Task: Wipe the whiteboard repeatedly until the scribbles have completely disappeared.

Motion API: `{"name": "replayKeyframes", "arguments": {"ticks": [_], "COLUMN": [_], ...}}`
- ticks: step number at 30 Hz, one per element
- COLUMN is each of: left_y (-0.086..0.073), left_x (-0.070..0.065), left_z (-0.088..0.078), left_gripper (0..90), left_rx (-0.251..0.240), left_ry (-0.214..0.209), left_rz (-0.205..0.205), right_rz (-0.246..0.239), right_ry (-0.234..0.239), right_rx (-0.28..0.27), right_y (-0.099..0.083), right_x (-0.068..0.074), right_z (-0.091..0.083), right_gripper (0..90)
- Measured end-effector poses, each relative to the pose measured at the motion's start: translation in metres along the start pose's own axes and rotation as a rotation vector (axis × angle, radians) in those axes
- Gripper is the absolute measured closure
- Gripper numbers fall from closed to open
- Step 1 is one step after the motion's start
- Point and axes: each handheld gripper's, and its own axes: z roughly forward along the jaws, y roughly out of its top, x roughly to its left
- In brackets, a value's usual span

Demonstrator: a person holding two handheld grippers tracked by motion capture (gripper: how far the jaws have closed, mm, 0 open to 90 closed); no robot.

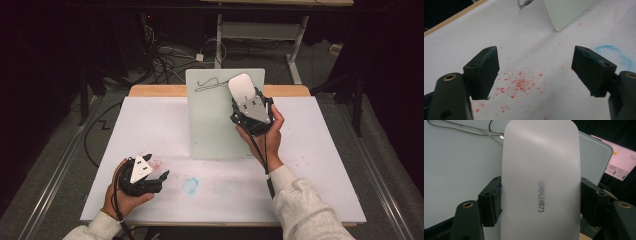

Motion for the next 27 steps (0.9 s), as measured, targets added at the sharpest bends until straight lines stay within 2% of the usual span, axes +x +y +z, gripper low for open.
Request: {"name": "replayKeyframes", "arguments": {"ticks": [1, 9, 18, 27], "left_y": [0.000, 0.000, 0.000, 0.000], "left_x": [-0.001, 0.000, 0.000, 0.000], "left_z": [0.000, -0.001, -0.001, 0.000], "left_gripper": [21.3, 21.3, 21.3, 21.3], "left_rx": [0.006, 0.002, 0.002, 0.003], "left_ry": [-0.004, -0.007, -0.007, -0.013], "left_rz": [-0.011, -0.016, -0.015, -0.016], "right_rz": [0.024, 0.077, 0.079, -0.071], "right_ry": [-0.007, -0.024, -0.025, 0.034], "right_rx": [-0.002, 0.004, 0.007, 0.019], "right_y": [0.001, 0.006, 0.011, 0.020], "right_x": [0.003, 0.010, 0.016, 0.013], "right_z": [0.001, 0.004, 0.007, 0.010], "right_gripper": [31.2, 31.2, 31.1, 31.2]}}
